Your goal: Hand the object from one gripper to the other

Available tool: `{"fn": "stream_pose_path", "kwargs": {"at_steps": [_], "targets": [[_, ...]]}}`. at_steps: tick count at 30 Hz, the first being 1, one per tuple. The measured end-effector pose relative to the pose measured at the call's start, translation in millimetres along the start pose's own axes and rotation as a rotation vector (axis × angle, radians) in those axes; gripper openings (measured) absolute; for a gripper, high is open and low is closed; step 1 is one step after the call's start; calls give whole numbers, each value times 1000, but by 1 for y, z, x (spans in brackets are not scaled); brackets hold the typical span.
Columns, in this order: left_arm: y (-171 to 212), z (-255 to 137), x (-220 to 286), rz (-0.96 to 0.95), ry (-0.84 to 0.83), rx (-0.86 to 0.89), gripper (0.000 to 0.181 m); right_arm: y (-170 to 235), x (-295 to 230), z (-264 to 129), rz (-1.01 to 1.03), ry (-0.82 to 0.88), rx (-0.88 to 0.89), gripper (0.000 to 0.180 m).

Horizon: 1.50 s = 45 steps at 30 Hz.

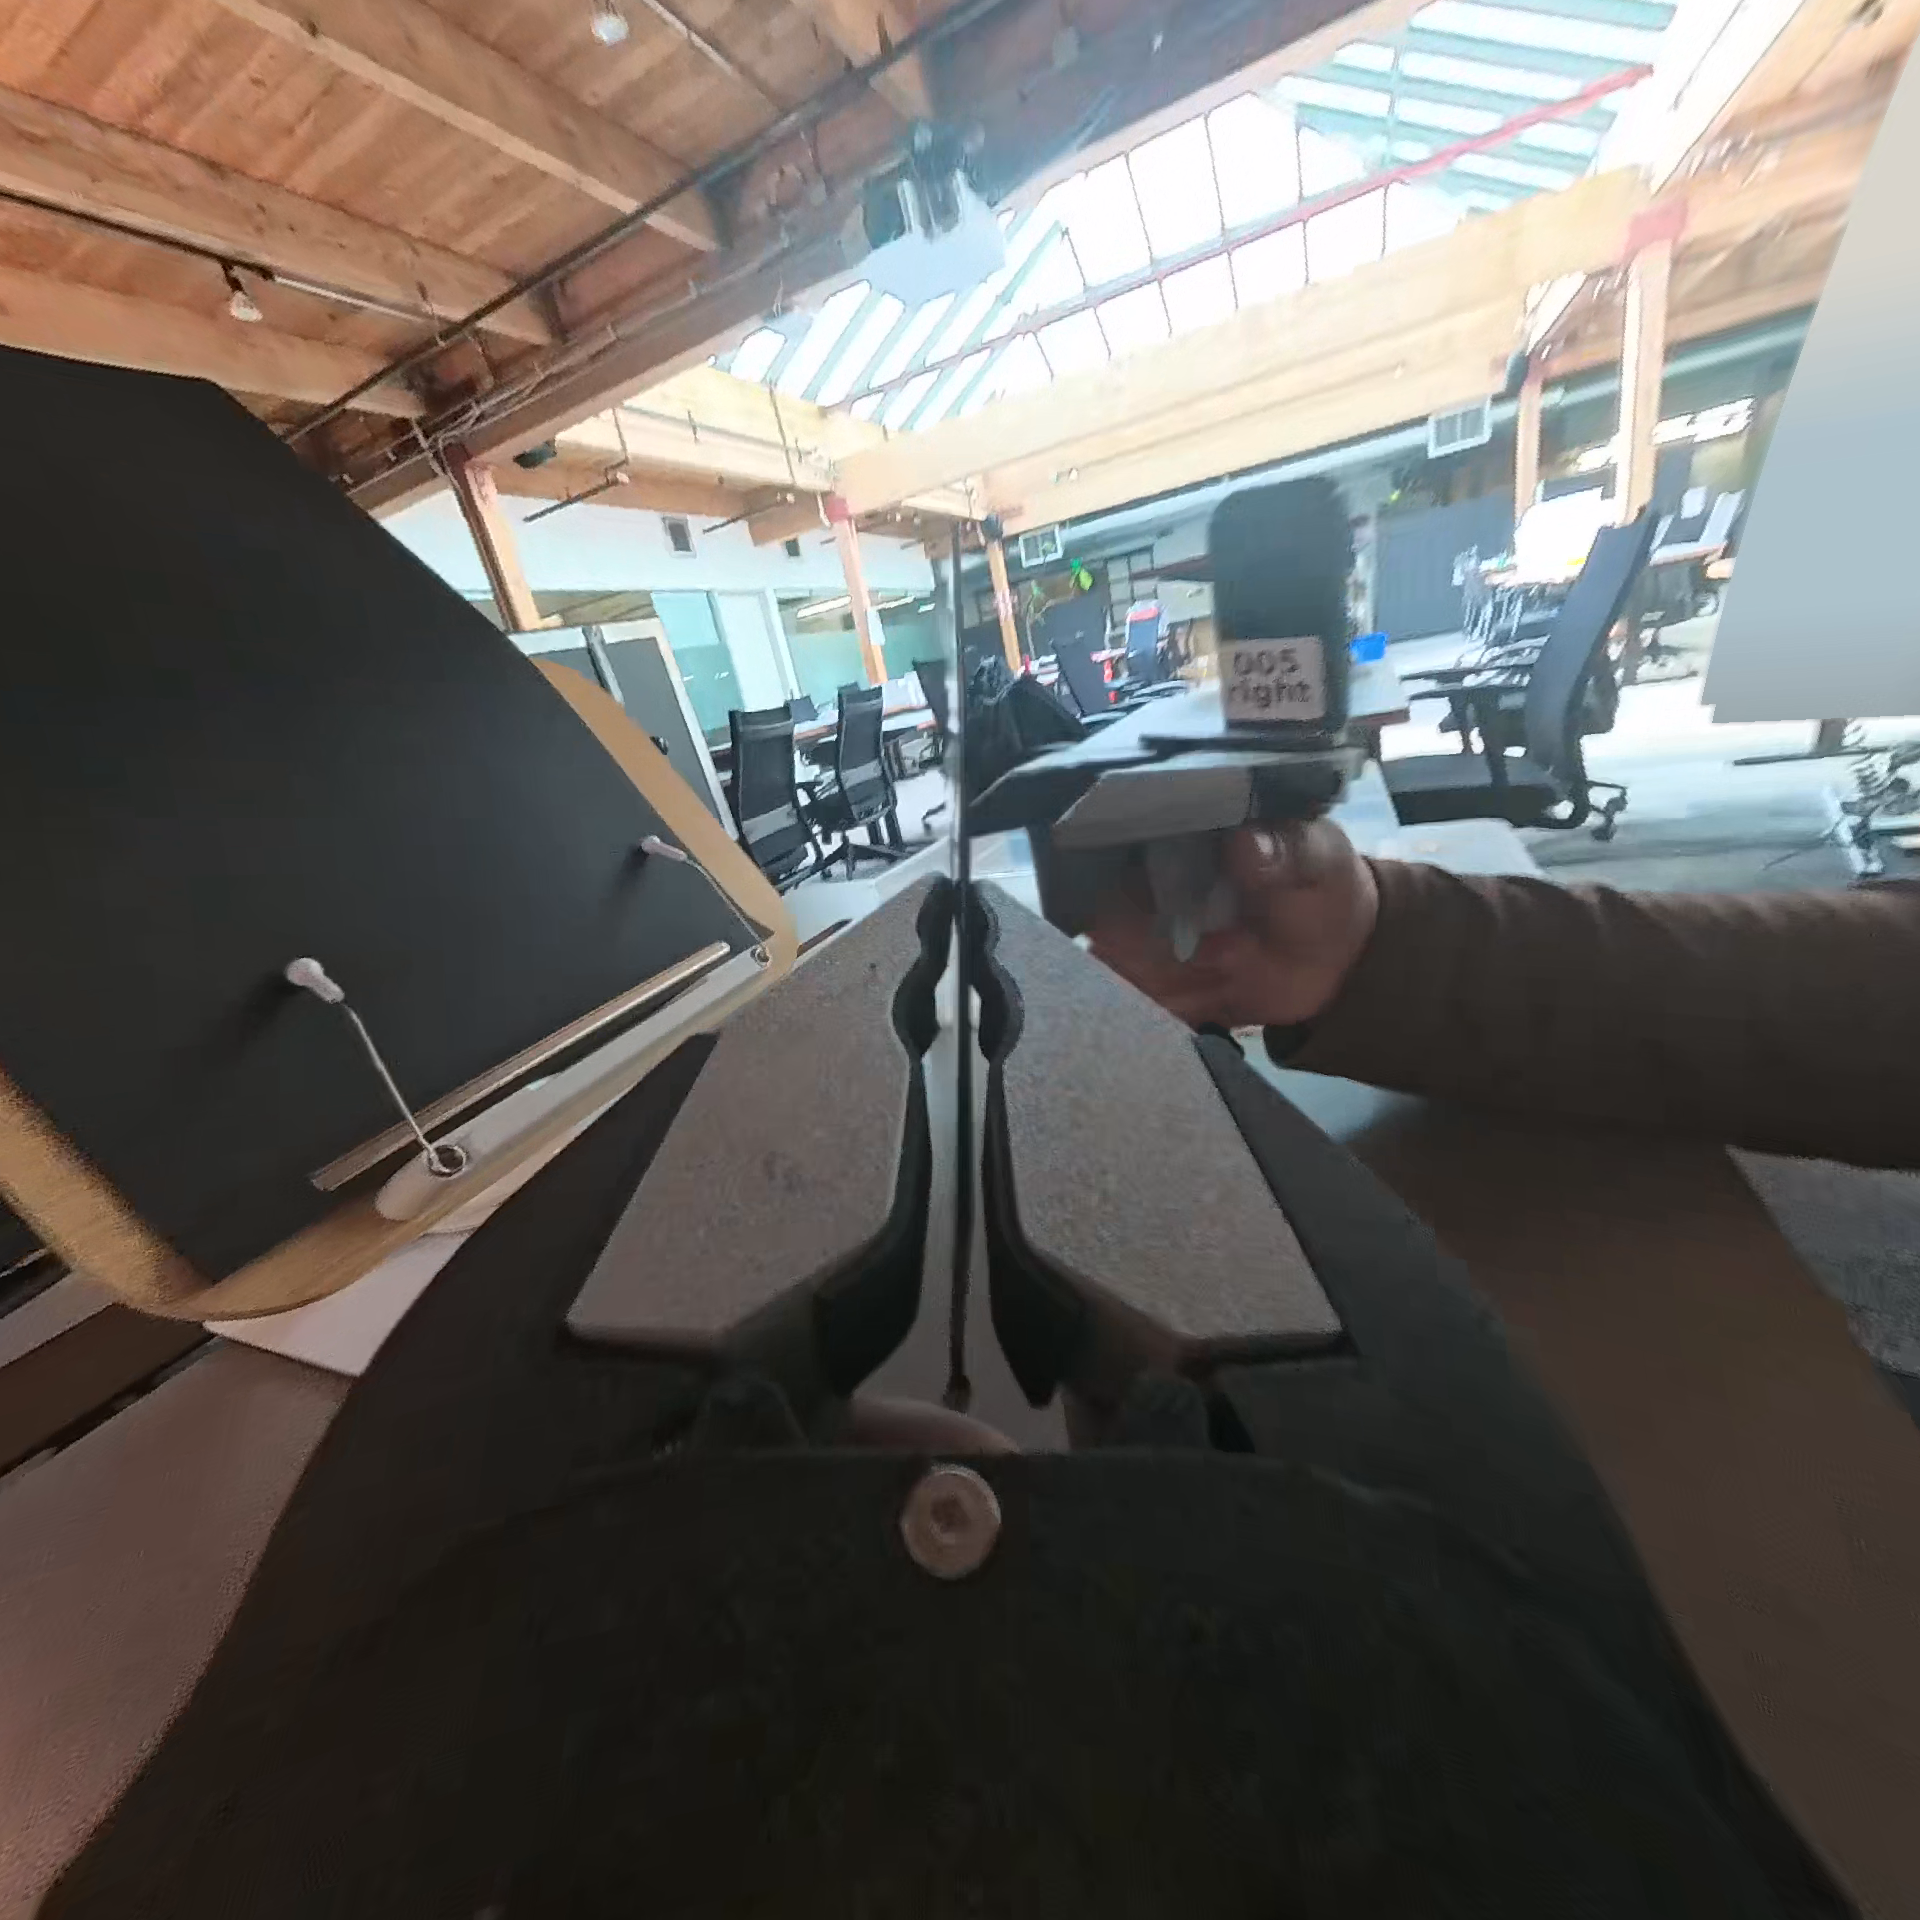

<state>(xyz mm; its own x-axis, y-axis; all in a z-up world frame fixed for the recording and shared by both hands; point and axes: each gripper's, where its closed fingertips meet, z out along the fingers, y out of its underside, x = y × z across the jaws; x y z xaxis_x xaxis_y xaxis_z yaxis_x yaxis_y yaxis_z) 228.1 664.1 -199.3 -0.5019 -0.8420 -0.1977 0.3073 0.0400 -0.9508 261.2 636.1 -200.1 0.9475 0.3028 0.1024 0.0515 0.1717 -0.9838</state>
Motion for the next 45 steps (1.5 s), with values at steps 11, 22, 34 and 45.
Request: {"fn": "stream_pose_path", "kwargs": {"at_steps": [11, 22, 34, 45], "targets": [[-17, -8, -6, -102, 13, 97, 0, -10, 11, -7, -33, 66, 41, 27], [-23, -5, 7, -157, 90, 142, 0, -7, -4, 3, -58, 11, 65, 26], [2, 4, -8, -232, 15, 9, 19, -20, -10, -4, -133, -48, 101, 3], [35, -8, -54, -711, -78, -69, 52, 34, 37, 3, -1223, 494, -403, 0]]}}
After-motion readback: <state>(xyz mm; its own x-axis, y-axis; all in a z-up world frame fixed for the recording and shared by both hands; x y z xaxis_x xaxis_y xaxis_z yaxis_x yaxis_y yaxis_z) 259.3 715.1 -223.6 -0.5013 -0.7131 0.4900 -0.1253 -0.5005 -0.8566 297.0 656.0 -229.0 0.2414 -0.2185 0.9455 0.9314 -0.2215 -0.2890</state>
